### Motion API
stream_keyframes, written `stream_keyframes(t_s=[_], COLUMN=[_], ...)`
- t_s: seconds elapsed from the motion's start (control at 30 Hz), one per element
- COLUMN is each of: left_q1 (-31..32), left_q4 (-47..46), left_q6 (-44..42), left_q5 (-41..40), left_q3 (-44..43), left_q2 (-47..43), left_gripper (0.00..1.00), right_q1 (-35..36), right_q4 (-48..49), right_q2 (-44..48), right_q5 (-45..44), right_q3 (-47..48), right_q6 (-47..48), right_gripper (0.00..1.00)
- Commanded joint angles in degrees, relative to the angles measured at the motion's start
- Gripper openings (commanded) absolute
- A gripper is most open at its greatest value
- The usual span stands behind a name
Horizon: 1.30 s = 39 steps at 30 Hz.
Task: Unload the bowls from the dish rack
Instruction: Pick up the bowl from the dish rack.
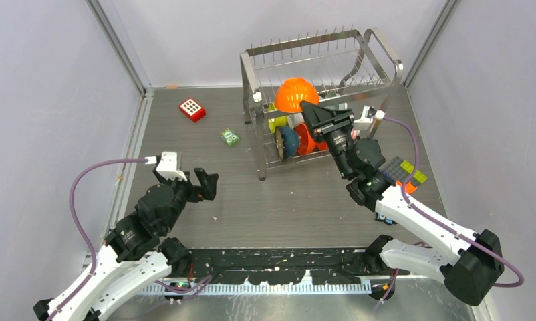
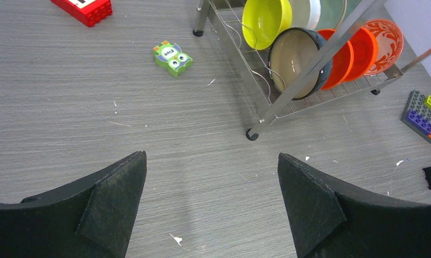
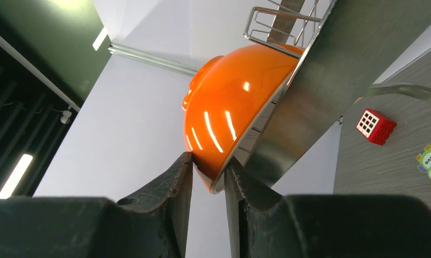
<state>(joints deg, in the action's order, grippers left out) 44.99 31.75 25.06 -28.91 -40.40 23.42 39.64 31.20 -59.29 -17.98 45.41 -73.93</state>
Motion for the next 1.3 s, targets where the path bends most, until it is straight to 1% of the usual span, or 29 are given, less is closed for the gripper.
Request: stream_keyframes(t_s=[0.0, 0.23, 0.3, 0.47, 0.53, 0.63, 0.7, 0.97, 1.27], left_q1=[0.1, 0.1, 0.1, 0.1, 0.1, 0.1, 0.1, 0.1, 0.2], left_q4=[-2.9, -2.7, -2.7, -2.7, -2.7, -2.9, -3.0, -2.3, -2.8], left_q6=[-0.3, -0.3, -0.3, -0.3, -0.3, -0.3, -0.3, -0.1, -0.3], left_q5=[-0.7, -0.5, -0.4, -0.5, -0.6, -0.6, -0.6, -0.9, -0.5], left_q3=[0.1, 0.0, 0.0, 0.0, 0.1, 0.1, 0.1, -0.2, 0.0], left_q2=[0.0, 0.7, 0.8, 0.6, 0.6, 0.7, 0.9, 0.4, 0.0], left_gripper=[0.93, 0.93, 0.93, 0.93, 0.93, 0.93, 0.93, 0.93, 0.93], right_q1=[-0.5, -0.7, -0.9, -1.1, -1.2, -1.4, -1.6, -2.6, -5.3], right_q4=[4.4, 6.8, 7.3, 9.0, 9.8, 11.0, 12.5, 23.8, 30.9], right_q2=[-0.8, -1.2, -1.4, -2.0, -2.2, -2.5, -2.6, -6.3, -10.1], right_q5=[-1.7, -0.8, -0.5, 0.0, 0.3, 1.0, 1.5, 5.2, 9.2], right_q3=[-0.9, -1.7, -1.9, -2.4, -2.7, -2.7, -3.1, -4.4, -2.3], right_q6=[0.3, 0.3, 0.2, 0.0, -0.1, 0.1, 0.2, 0.9, 0.9], right_gripper=[0.31, 0.26, 0.23, 0.08, 0.05, 0.01, 0.01, 0.01, 0.01])
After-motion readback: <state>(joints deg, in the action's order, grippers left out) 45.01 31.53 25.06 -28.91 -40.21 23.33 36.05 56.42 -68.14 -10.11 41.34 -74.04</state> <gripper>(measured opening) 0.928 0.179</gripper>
